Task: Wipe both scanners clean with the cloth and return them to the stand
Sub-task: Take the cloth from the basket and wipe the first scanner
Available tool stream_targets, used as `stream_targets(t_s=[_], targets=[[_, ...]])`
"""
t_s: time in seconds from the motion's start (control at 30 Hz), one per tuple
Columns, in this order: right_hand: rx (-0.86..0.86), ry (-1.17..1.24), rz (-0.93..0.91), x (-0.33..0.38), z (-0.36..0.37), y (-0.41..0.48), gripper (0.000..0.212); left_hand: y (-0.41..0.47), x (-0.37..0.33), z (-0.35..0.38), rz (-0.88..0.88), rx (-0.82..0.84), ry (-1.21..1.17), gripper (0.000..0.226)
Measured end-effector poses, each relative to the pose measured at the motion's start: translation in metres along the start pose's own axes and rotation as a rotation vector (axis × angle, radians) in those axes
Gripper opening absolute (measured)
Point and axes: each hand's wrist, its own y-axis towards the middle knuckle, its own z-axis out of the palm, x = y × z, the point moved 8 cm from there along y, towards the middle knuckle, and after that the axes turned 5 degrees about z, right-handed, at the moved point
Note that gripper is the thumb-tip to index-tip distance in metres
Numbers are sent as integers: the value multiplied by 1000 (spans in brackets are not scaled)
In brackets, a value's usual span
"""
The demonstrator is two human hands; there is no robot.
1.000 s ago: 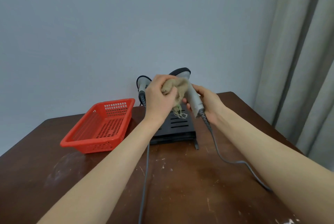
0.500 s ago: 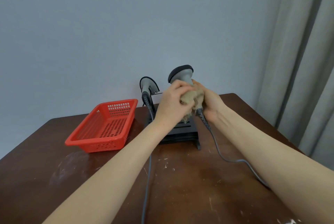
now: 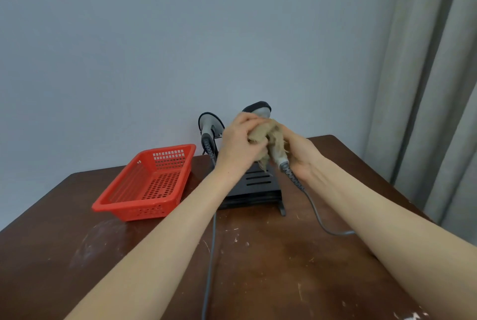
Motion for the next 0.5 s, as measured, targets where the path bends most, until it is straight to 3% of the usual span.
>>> stream_targets(t_s=[0.1,0.27,0.4,0.5], targets=[[2,33,33,-2,1,2,28,0,5,-2,-40,-45,-15,31],[-16,-43,-12,-2,-4,5,33,-23,-17,19,126,179,-11,26],[-21,15,34,-9,0,2,25,-4,11,-1,-49,3,-15,29],[3,66,45,-7,3,1,20,-8,5,-3,-60,-70,-45,30]])
